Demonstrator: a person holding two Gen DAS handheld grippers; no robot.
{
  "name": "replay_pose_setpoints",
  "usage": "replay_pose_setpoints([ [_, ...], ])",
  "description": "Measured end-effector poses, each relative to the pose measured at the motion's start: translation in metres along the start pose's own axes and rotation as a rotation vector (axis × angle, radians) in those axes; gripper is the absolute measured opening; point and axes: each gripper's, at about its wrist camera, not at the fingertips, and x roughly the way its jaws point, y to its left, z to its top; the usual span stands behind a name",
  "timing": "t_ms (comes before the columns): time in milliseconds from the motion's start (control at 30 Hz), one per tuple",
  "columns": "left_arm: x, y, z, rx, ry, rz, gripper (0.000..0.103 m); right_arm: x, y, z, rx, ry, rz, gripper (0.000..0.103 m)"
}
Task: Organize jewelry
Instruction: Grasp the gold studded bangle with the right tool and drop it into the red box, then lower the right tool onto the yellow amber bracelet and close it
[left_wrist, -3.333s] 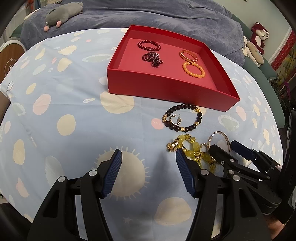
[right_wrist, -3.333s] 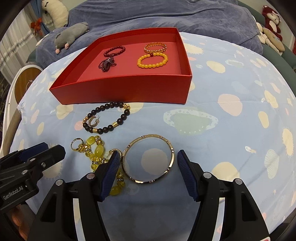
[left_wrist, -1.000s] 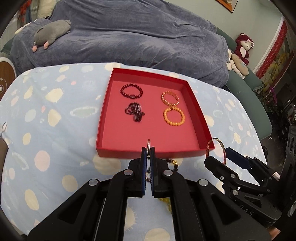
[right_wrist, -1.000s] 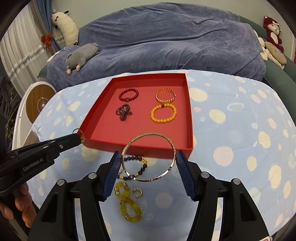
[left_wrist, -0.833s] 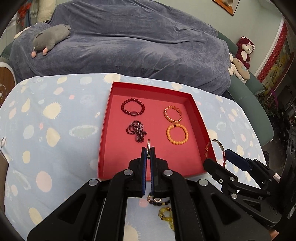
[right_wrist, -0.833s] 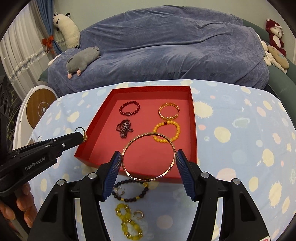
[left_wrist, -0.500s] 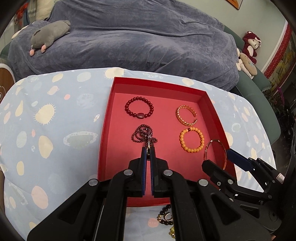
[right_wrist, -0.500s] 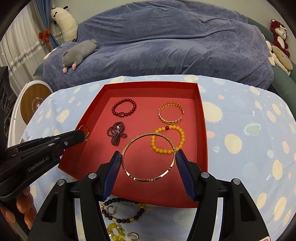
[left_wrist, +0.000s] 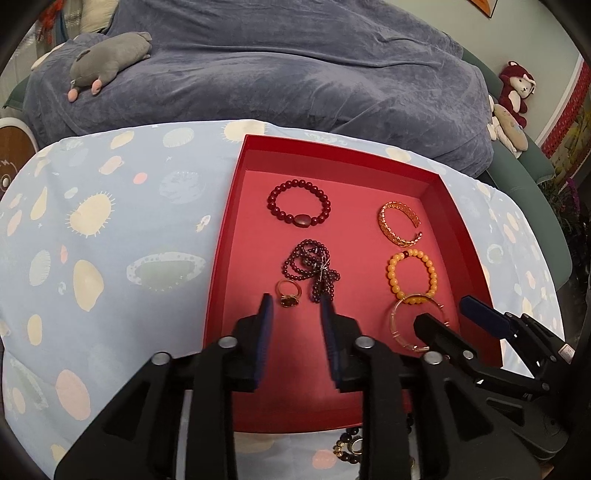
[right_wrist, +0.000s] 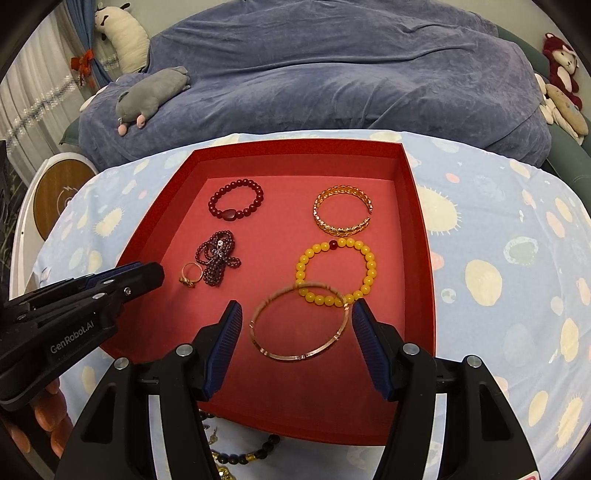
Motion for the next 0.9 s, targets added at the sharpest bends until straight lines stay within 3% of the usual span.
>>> replay_pose_setpoints([
  [400,-0.032,-0.008,-0.015,0.008,-0.034,-0.009,0.033,-0.037,-0.003,-0.017,0.017,-0.026,0.002,0.060],
  [900,-0.074,-0.013,-0.069,0.013,-0.020,-0.009,0.033,-0.081,-0.006,-0.077,0.034,0.005,-0.021,0.060],
])
